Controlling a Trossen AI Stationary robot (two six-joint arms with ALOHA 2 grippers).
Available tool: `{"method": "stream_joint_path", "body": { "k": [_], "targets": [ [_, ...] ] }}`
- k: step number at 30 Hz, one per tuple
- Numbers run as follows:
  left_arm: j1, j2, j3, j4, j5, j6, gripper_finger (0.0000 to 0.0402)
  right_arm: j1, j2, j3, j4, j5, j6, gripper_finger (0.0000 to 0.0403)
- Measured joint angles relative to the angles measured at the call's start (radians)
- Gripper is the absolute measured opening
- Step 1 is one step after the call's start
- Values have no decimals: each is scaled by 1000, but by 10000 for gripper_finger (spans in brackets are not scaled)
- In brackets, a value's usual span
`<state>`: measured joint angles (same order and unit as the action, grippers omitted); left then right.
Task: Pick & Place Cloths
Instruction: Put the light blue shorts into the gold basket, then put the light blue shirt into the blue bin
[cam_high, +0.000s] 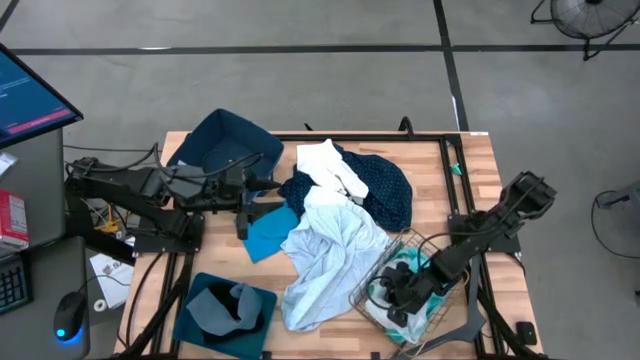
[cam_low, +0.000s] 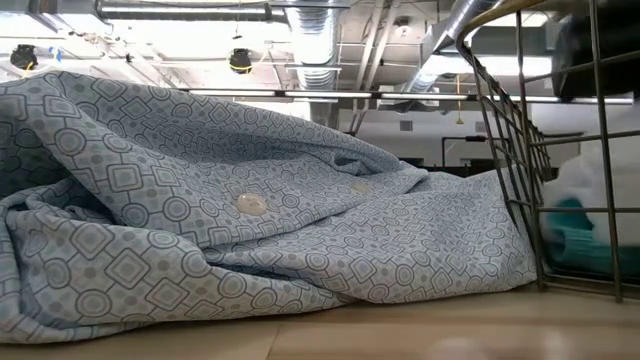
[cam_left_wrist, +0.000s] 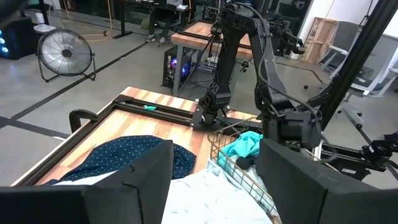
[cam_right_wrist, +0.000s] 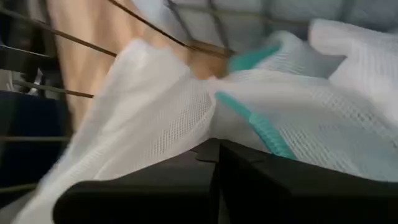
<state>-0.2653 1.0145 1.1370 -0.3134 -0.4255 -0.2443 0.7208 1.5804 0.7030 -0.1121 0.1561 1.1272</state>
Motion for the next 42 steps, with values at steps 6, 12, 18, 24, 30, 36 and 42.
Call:
{"method": "stream_joint_path", "body": {
  "k": [6,12,18,24,30,36,42],
  "targets": [
    [0,0,0,2,0,0,221,-39,61,-10,17,-99,-15,2],
    [0,0,0,1,0,11,221,-76,-2,22,-28,-161,-70,2],
    [0,0,0,0,0,30,224,-106,-147,112,-178,-160,-147,2],
    [0,1,0,1,0,30,233,-131,-274,210,-338,-156,-206,1],
    [2,88,0,3,-1,101,243,-148,-367,331,-529,-53,-267,1],
    [5,244,0,14,7,216,266,-148,-427,443,-615,118,-367,1],
    [27,429,0,47,18,222,292,-148,-468,482,-614,213,-405,1]
  ]
}}
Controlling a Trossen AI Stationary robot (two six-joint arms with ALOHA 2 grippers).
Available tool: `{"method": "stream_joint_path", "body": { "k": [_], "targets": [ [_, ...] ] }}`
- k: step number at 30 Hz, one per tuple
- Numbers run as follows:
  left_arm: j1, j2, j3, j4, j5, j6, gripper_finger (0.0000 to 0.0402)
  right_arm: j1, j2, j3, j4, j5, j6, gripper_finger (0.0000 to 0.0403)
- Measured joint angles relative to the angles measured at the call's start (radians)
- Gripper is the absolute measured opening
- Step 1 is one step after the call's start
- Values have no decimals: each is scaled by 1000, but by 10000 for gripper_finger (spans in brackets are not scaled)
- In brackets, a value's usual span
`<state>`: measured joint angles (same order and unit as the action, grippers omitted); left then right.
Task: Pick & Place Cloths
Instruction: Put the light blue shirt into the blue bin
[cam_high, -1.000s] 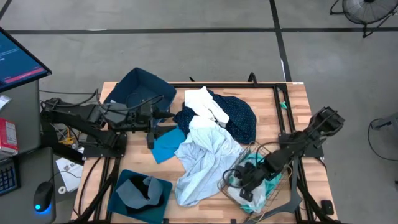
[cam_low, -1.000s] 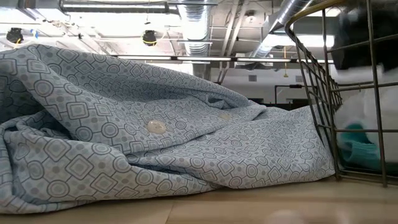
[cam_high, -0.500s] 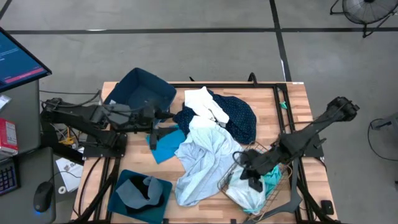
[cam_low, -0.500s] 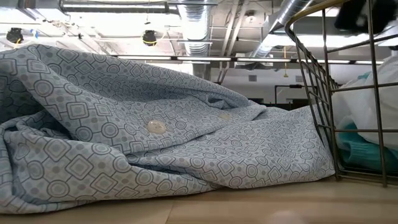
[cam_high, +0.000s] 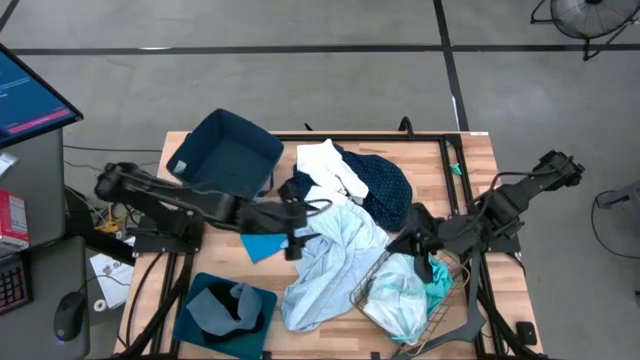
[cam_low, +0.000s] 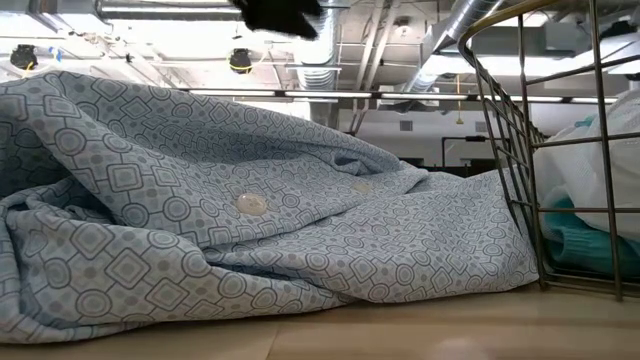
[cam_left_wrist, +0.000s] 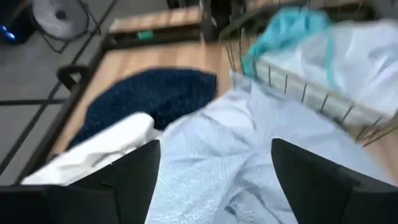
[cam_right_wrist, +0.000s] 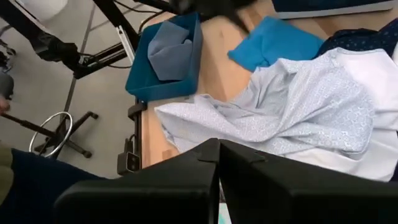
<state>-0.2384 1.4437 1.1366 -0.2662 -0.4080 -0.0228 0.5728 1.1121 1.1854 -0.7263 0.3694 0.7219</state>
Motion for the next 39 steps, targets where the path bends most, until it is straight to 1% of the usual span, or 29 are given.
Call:
{"method": "stream_joint_path", "body": {
  "k": [3,6,9,14,16,18,23,25,30,33,39],
  "targets": [
    [0,92,0,50,63,43,301,0,-2,0,-6,2,0,1],
    [-3,171,0,88,151,31,309,0,6,0,-19,2,1,1],
    [-5,227,0,116,177,-57,313,0,26,0,-24,2,1,1],
    [-20,291,0,199,161,-231,315,1,59,0,-25,1,1,1],
    [-36,315,0,248,149,-263,314,1,75,0,-25,0,1,1],
    [-57,333,0,263,112,-272,313,1,88,0,-24,-1,2,1],
    [-116,372,0,283,-56,-276,314,1,123,0,-21,-2,4,1],
    [-135,392,0,307,-106,-295,314,1,137,0,-22,-2,10,1],
    [-163,457,0,410,-130,-305,315,2,154,0,-23,-4,28,6],
    [-168,502,0,405,-172,-327,315,2,153,0,-17,-4,31,8],
    [-168,576,0,411,-177,-374,315,2,150,0,5,-3,31,4]
  ]
}}
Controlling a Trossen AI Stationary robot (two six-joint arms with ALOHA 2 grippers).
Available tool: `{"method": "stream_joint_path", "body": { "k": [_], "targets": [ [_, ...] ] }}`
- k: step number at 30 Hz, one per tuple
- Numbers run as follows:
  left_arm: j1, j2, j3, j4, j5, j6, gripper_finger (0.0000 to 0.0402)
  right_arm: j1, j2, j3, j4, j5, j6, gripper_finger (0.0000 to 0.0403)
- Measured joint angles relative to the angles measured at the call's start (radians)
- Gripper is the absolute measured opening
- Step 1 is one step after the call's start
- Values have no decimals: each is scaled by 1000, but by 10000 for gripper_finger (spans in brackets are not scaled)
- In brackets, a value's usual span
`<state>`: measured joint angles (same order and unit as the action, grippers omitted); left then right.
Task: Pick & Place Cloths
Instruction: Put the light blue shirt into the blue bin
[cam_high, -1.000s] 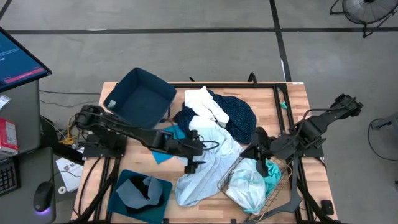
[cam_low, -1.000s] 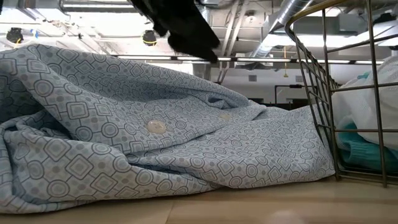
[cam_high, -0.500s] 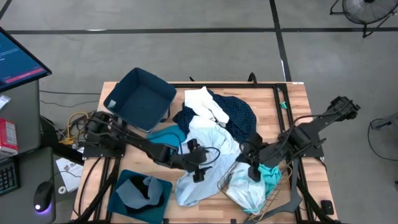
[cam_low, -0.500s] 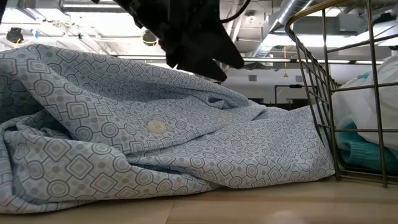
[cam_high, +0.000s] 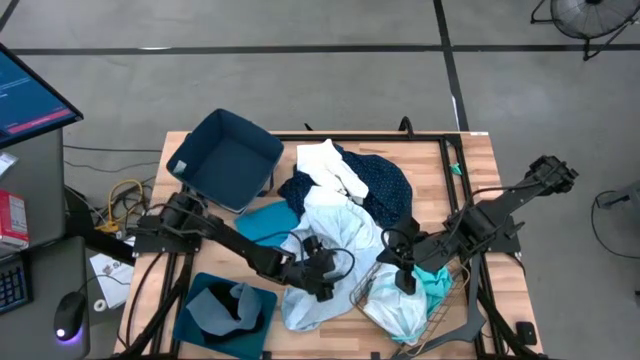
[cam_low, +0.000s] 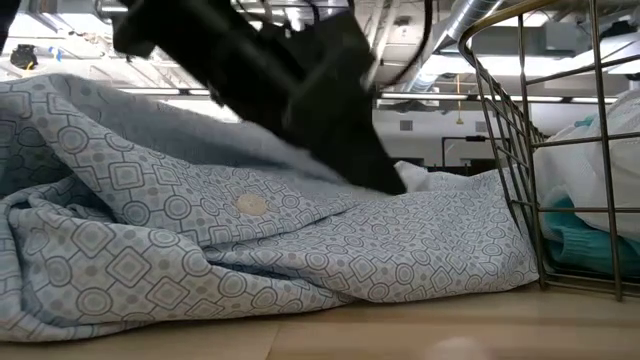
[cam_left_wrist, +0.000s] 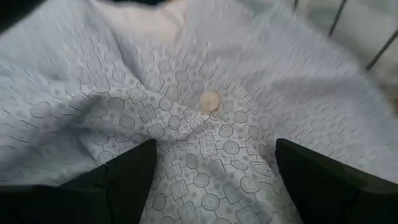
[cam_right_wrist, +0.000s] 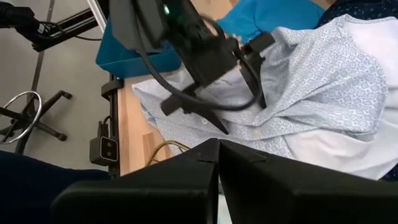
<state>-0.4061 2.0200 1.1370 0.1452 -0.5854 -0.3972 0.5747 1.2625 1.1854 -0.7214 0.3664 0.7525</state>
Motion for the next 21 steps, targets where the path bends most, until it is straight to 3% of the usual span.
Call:
{"method": "stream_joint_path", "body": {
  "k": [4,7,10,15,21],
  "targets": [
    [1,38,0,0,28,-11,308,0,1,0,1,0,0,5],
    [1,43,2,-21,35,-25,275,0,1,0,11,1,0,5],
    [12,43,3,-68,37,-70,200,0,1,0,12,1,0,4],
    [49,40,2,-91,138,-90,28,0,1,0,12,1,0,6],
    [67,-17,-4,-124,190,-102,4,0,2,0,12,1,-1,4]
  ]
}}
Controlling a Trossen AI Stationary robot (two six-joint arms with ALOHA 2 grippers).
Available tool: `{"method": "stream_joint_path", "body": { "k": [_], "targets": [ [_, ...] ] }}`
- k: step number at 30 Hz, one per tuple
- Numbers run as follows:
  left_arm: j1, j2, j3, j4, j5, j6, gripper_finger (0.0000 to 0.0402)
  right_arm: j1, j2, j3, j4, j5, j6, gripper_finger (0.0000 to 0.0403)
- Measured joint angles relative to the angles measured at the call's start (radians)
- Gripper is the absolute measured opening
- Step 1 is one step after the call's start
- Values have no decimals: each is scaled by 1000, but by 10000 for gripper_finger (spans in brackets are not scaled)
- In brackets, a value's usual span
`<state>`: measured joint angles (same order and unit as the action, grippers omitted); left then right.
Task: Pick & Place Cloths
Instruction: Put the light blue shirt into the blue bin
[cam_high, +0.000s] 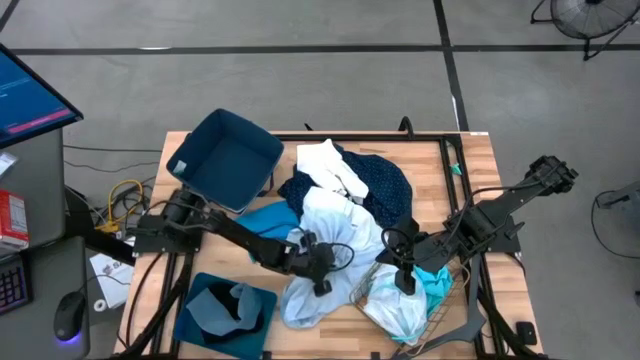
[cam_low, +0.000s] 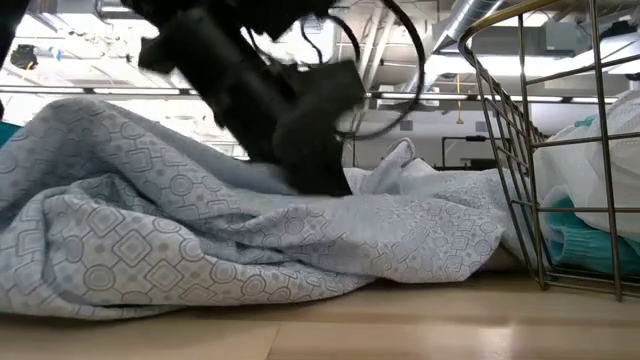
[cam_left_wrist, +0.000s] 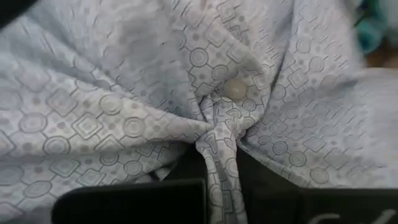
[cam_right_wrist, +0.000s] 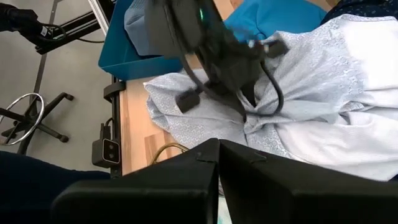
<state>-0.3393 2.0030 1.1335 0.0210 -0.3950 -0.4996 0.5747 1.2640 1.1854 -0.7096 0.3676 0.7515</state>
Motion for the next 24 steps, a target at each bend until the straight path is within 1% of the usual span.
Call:
{"method": "stream_joint_path", "body": {
  "k": [5,7,10,13,17,19,21,24],
  "targets": [
    [0,-169,2,-15,-26,49,2,0,0,0,8,0,-2,5],
    [-1,-252,2,-31,-59,64,1,0,0,0,10,0,-2,5],
    [-2,-404,2,-25,-149,109,1,0,0,0,14,0,-2,4],
    [1,-567,2,-26,-245,195,1,1,0,0,15,0,-2,6],
    [3,-790,2,-22,-405,396,1,1,0,0,15,3,-2,6],
    [5,-900,2,12,-468,516,1,1,0,0,15,22,-2,5],
    [5,-998,3,64,-500,666,1,1,0,0,15,49,-3,5],
    [5,-1122,5,162,-507,856,1,1,0,0,15,77,-2,6]
  ]
}}
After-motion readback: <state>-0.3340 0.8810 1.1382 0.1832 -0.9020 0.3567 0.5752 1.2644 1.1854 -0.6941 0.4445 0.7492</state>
